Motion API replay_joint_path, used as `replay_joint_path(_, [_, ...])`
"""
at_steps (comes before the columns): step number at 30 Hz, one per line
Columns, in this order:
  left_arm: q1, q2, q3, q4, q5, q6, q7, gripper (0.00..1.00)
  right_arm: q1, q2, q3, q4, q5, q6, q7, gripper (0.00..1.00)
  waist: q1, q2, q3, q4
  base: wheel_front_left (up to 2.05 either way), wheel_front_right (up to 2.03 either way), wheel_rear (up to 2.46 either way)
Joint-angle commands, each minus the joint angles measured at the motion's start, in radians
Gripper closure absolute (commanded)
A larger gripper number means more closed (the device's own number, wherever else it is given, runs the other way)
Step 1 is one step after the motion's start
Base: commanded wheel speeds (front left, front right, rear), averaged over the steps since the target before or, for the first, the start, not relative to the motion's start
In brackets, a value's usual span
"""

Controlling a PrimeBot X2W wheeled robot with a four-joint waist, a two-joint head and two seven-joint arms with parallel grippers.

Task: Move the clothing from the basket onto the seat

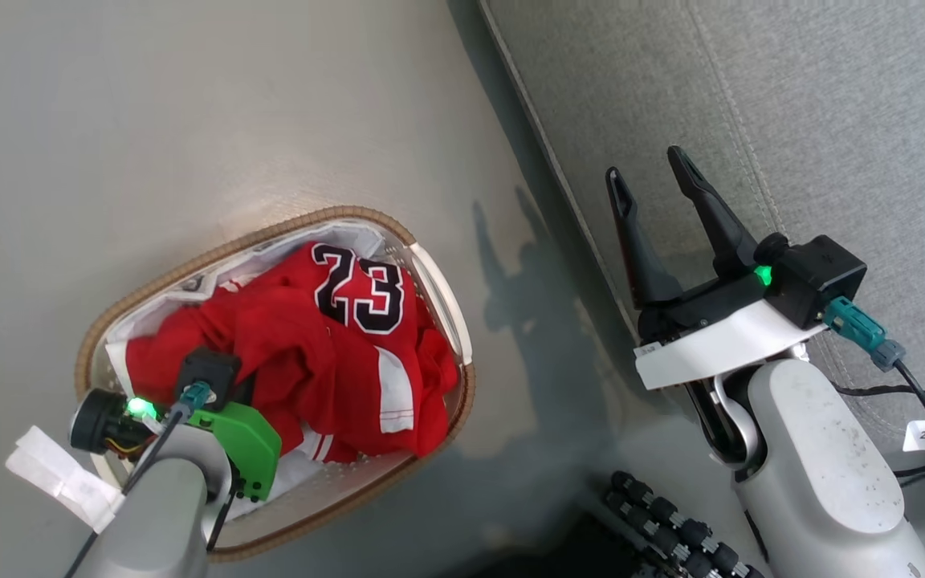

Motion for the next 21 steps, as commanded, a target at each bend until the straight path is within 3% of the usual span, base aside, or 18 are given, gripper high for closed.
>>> replay_joint_path(1, [0.028, -0.002, 0.005, -0.009, -0.005, -0.002, -0.001, 1.00, 0.011, -0.002, -0.003, 0.008, -0.006, -0.001, -0.004, 0.00, -0.0001, -0.0001, -0.059, 0.021, 0.00, 0.00, 0.00])
replay_joint_path(21, [0.285, -0.116, 0.079, -0.214, -0.069, -0.003, -0.001, 1.00, 0.192, -0.003, -0.045, 0.102, -0.069, -0.001, -0.004, 0.00, -0.0001, -0.0001, -0.448, 0.197, 0.00, 0.00, 0.00])
